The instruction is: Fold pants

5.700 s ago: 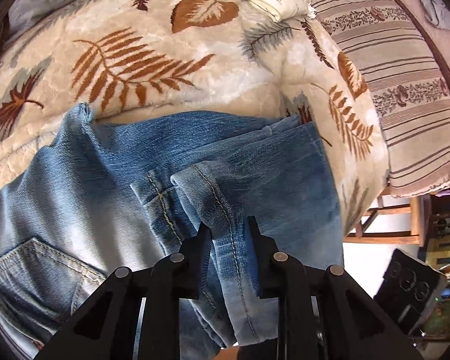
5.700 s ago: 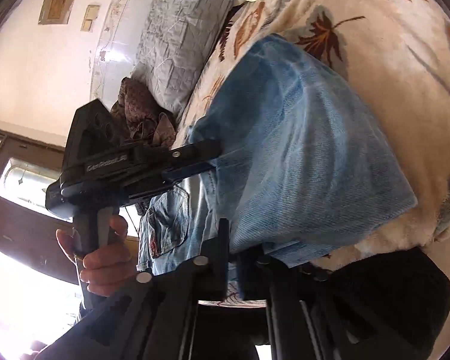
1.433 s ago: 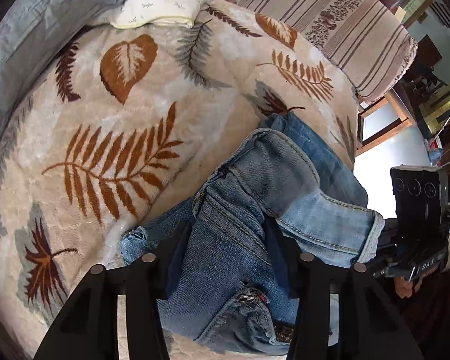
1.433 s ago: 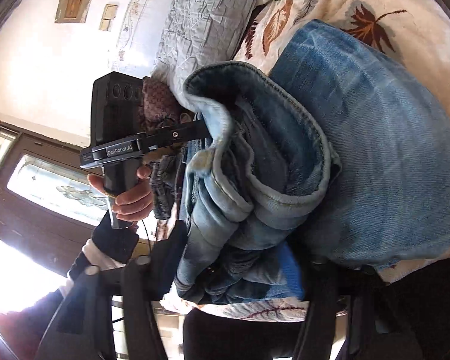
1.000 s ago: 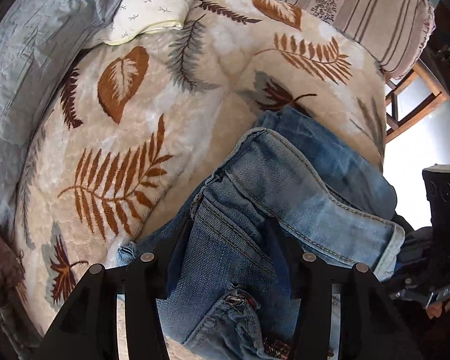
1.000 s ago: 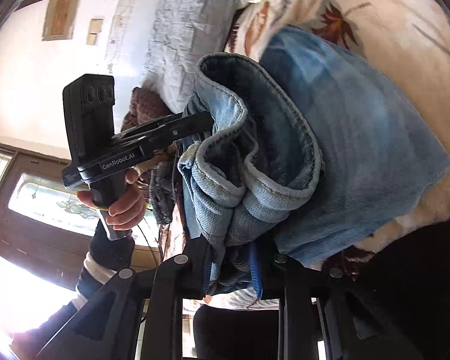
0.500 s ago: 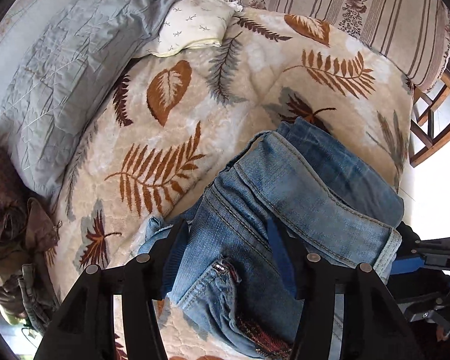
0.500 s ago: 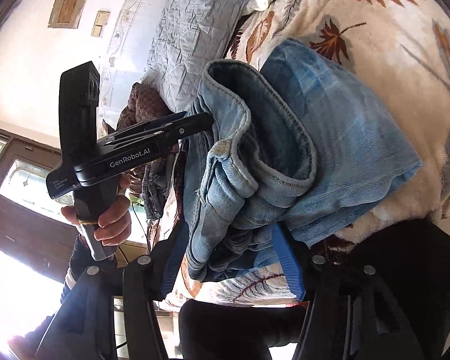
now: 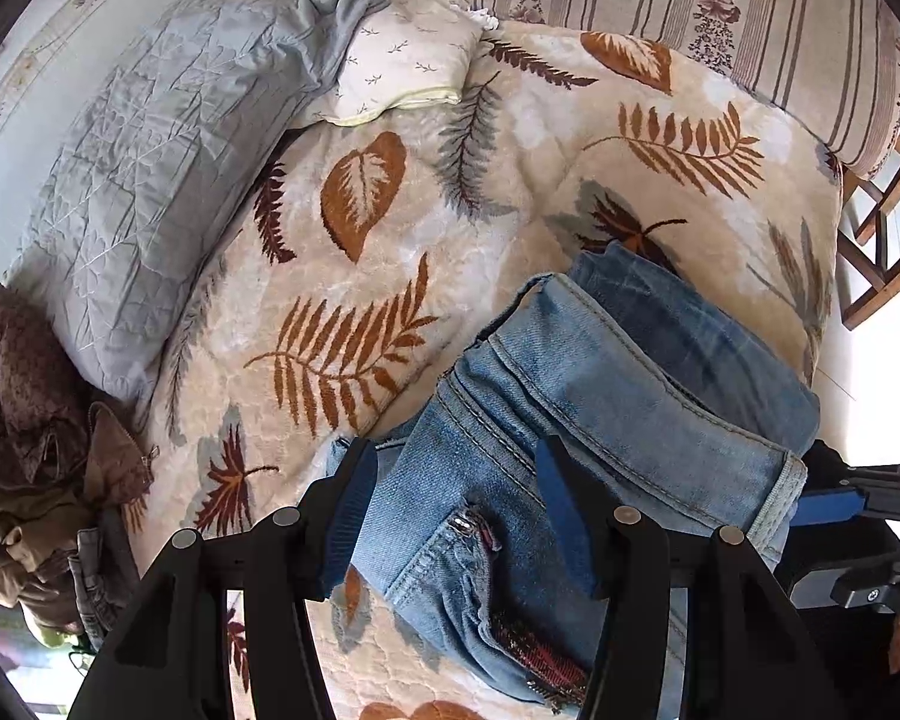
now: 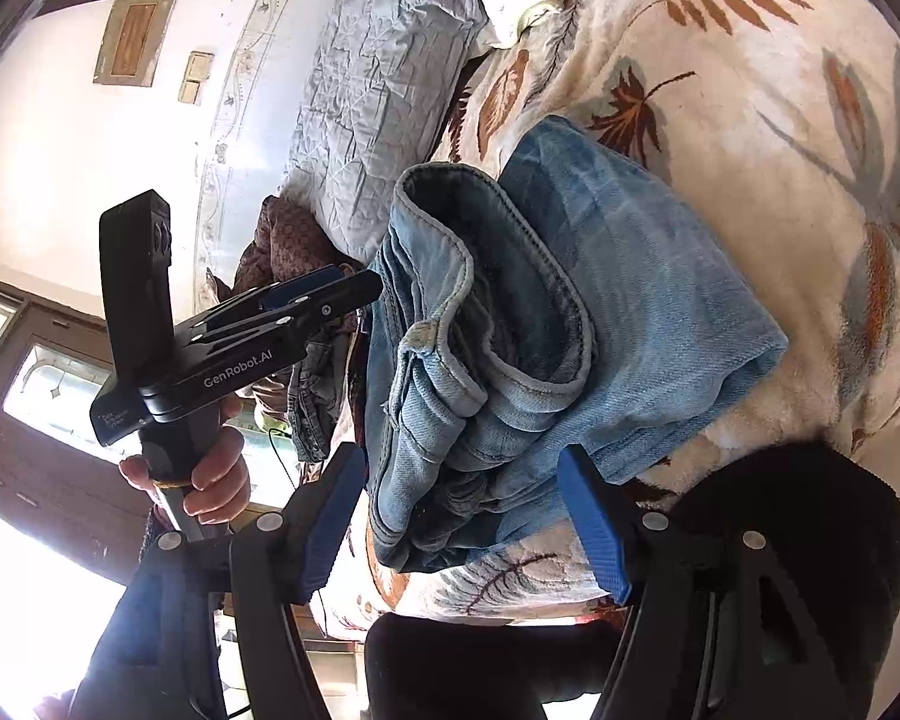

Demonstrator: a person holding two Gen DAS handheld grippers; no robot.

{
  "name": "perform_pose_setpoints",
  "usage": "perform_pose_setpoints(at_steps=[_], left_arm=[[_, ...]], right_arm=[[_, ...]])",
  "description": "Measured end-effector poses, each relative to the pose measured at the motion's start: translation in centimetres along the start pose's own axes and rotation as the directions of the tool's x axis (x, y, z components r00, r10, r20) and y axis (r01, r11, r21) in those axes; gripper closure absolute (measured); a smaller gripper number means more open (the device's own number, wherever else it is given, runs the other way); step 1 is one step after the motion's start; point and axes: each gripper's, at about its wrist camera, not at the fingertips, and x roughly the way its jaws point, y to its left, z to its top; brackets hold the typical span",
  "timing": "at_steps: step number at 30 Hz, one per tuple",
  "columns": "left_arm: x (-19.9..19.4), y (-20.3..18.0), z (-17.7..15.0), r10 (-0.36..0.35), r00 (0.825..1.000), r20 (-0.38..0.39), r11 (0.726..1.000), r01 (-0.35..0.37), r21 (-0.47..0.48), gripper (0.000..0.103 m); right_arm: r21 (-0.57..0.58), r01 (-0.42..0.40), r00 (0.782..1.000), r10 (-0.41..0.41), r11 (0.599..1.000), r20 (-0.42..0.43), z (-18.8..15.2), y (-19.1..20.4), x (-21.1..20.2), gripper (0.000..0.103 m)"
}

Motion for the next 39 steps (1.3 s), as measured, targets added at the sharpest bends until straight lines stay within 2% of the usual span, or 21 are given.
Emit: perform_pose_setpoints(at_steps=[2, 4, 7, 9, 10, 13, 16, 18, 20, 22, 23, 24, 26, 27, 29, 30, 33, 35, 36, 38, 39], left_arm=[[0.2, 0.3, 0.3, 0.008, 1.0, -0.001, 1.0, -0.008, 0.004, 0.048], [0.1, 1.4, 0.6, -0.02, 1.0, -0.006, 0.999, 0.02, -0.03, 0.048], [0.8, 4.4, 0.8, -0.166, 0.985, -0.047, 0.975, 0.157, -0.155, 0.044], [1.1, 5.7, 0.6, -0.254, 0.967, -0.02, 0.95, 0.246, -0.192, 0.044], [1.2, 5.9, 0.4, -0.259, 0.966, -0.006, 0.949, 0.253, -0.187, 0.044], [1.4, 5.6, 0.5, -0.204, 0.979, -0.01, 0.973, 0.201, -0.115, 0.044], [2.0, 4.7, 1.1, -0.213, 0.976, -0.038, 0.975, 0.209, -0.08, 0.044], [2.6, 4.5, 1.7, -0.211, 0.977, -0.028, 0.975, 0.209, -0.071, 0.043], [3.8, 3.9, 2.2, -0.253, 0.966, -0.047, 0.966, 0.25, -0.071, 0.041], [5.4, 3.3, 2.5, -0.314, 0.947, -0.075, 0.948, 0.308, -0.076, 0.04], [6.2, 3.1, 2.6, -0.309, 0.947, -0.086, 0.95, 0.303, -0.074, 0.039], [6.8, 2.7, 2.6, -0.284, 0.955, -0.085, 0.958, 0.279, -0.062, 0.038], [7.3, 2.4, 2.7, -0.264, 0.962, -0.07, 0.964, 0.261, -0.053, 0.04], [7.2, 2.5, 2.6, -0.277, 0.959, -0.056, 0.96, 0.274, -0.06, 0.043], [6.3, 3.1, 2.4, -0.306, 0.952, -0.026, 0.949, 0.303, -0.089, 0.063], [5.7, 3.7, 2.4, -0.329, 0.944, -0.01, 0.939, 0.327, -0.107, 0.066], [3.4, 5.2, 2.0, -0.4, 0.915, 0.055, 0.903, 0.403, -0.149, 0.068], [2.6, 5.2, 2.1, -0.406, 0.911, 0.071, 0.899, 0.412, -0.147, 0.068], [2.6, 4.9, 2.2, -0.402, 0.913, 0.069, 0.903, 0.407, -0.139, 0.068], [3.3, 3.7, 2.6, -0.367, 0.929, 0.047, 0.922, 0.369, -0.119, 0.068], [4.2, 2.9, 2.9, -0.351, 0.936, 0.021, 0.929, 0.351, -0.116, 0.068]], right_arm=[[0.007, -0.003, 1.0, 0.003, 1.0, 0.0, 0.1, -0.2, 0.0, 0.033], [0.01, -0.003, 1.0, 0.003, 1.0, 0.003, 0.2, -0.3, -0.1, 0.031], [0.002, 0.004, 1.0, -0.004, 1.0, 0.009, 0.2, -0.1, -0.3, 0.024], [-0.003, -0.001, 1.0, 0.001, 1.0, -0.002, 0.1, 0.0, 0.0, 0.023], [-0.004, -0.005, 1.0, 0.005, 1.0, -0.012, 0.1, 0.1, 0.3, 0.023], [-0.01, -0.015, 0.999, 0.014, 1.0, -0.029, -0.1, 0.4, 1.1, 0.023], [-0.012, -0.005, 1.0, 0.005, 1.0, -0.018, 0.0, 0.5, 1.7, 0.023], [0.015, -0.012, 1.0, 0.013, 1.0, -0.02, 0.2, 0.4, 2.1, 0.023], [0.032, -0.018, 1.0, 0.018, 0.999, -0.012, 0.3, 0.1, 2.3, 0.023], [0.039, -0.026, 1.0, 0.026, 0.999, -0.004, 0.4, -0.1, 2.5, 0.023], [0.044, -0.025, 1.0, 0.025, 0.999, -0.003, 0.5, -0.2, 2.6, 0.023], [0.046, -0.025, 1.0, 0.025, 0.999, -0.001, 0.6, -0.3, 2.7, 0.026], [0.04, -0.012, 1.0, 0.012, 0.999, 0.002, 0.8, -0.5, 2.8, 0.042], [0.034, -0.009, 1.0, 0.009, 0.999, -0.005, 0.8, -0.6, 2.9, 0.057], [0.009, -0.021, 1.0, 0.021, 1.0, 0.002, 0.9, -0.4, 2.4, 0.064], [-0.015, -0.023, 1.0, 0.023, 1.0, 0.007, 0.9, 0.1, 2.1, 0.069], [-0.095, -0.039, 0.999, 0.04, 0.995, 0.013, 0.7, 2.1, 0.7, 0.073], [-0.149, -0.02, 0.999, 0.025, 0.989, 0.034, 0.4, 3.2, -0.4, 0.073], [-0.157, -0.009, 0.999, 0.016, 0.988, 0.041, 0.4, 3.3, -0.8, 0.073], [-0.144, 0.005, 1.0, -0.003, 0.99, 0.015, 0.3, 2.8, -1.0, 0.073], [-0.123, 0.034, 0.999, -0.032, 0.992, 0.017, 0.2, 2.1, -1.0, 0.07]])
